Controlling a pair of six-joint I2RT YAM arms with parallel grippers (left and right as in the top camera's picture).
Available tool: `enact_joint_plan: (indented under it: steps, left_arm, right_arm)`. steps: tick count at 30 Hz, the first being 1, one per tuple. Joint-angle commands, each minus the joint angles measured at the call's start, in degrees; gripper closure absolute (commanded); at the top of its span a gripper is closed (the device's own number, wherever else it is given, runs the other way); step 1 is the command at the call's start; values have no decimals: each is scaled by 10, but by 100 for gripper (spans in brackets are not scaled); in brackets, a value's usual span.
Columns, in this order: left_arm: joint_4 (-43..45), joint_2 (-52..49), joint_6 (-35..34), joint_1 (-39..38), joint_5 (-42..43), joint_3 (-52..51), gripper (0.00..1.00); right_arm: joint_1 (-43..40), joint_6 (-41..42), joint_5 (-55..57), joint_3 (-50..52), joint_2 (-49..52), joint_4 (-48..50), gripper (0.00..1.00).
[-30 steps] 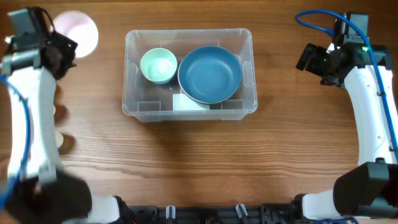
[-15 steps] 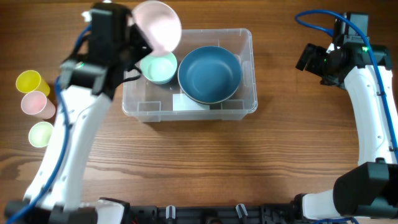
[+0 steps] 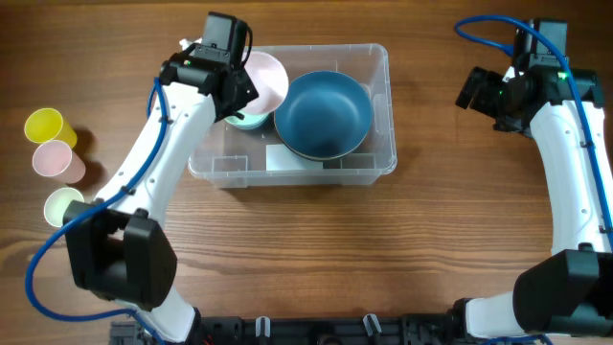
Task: Pack container
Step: 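Lift the white bowl and set it into the bin's left side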
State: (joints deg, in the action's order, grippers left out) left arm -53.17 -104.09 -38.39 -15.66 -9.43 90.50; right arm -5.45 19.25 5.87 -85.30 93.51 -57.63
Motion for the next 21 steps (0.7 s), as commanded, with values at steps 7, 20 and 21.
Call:
enact_joint_plan:
  steps: [7,20,21]
  left_arm:
    - [15,-47,-92,21,-13,3,95]
    - [43,-69,-98,43,19,3,65]
    - [46,-68,-98,43,21,3,62]
  right_arm:
    - [1,3,7,-3,-10,2,0]
    - [1,3,7,-3,-10,2,0]
    - [1,3,8,-3,-10,2,1]
